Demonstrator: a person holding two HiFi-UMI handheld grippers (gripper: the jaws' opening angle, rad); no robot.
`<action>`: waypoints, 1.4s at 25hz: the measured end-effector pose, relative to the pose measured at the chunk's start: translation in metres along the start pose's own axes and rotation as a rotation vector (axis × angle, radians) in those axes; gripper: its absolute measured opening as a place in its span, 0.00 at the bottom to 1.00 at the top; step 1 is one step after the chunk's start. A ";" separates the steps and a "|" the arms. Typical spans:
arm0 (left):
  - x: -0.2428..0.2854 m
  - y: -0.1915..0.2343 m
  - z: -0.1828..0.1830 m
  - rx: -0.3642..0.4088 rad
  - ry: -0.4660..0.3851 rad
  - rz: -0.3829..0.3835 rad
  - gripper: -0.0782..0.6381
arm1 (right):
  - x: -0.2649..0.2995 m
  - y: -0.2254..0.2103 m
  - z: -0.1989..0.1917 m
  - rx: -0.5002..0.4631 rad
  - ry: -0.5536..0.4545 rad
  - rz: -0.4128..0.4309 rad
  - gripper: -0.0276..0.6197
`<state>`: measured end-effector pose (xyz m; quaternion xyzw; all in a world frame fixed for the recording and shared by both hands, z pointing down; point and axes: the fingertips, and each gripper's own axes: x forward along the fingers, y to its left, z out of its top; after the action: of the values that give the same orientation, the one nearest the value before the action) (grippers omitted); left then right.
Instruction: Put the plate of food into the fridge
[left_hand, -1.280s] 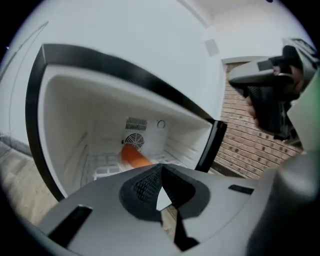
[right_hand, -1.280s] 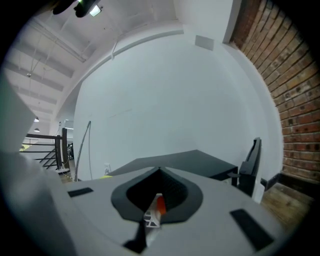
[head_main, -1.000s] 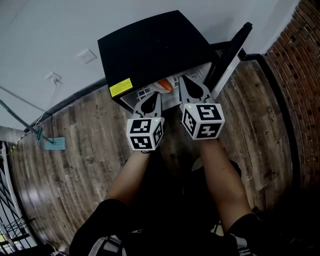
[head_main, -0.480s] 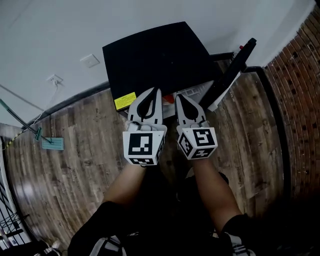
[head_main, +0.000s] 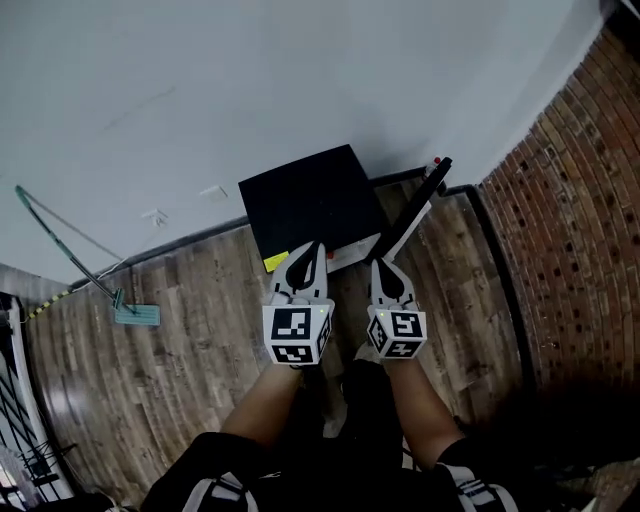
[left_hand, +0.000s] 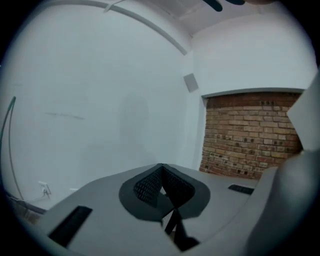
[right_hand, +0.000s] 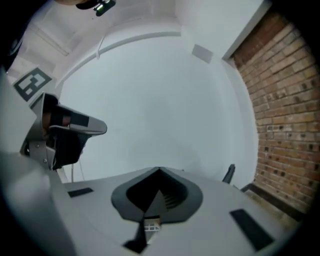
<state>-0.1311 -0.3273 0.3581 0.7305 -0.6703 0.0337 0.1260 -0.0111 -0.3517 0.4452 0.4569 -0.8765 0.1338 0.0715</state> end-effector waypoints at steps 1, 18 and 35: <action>-0.015 -0.011 0.030 -0.003 0.000 -0.021 0.10 | -0.018 0.007 0.036 -0.002 -0.006 -0.008 0.06; -0.192 -0.058 0.234 0.026 -0.101 -0.108 0.10 | -0.192 0.137 0.307 -0.073 -0.184 0.016 0.06; -0.234 -0.054 0.224 0.073 -0.092 -0.073 0.10 | -0.231 0.180 0.297 -0.136 -0.200 0.022 0.06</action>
<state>-0.1281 -0.1483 0.0831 0.7594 -0.6466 0.0199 0.0693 -0.0276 -0.1619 0.0738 0.4526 -0.8911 0.0285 0.0129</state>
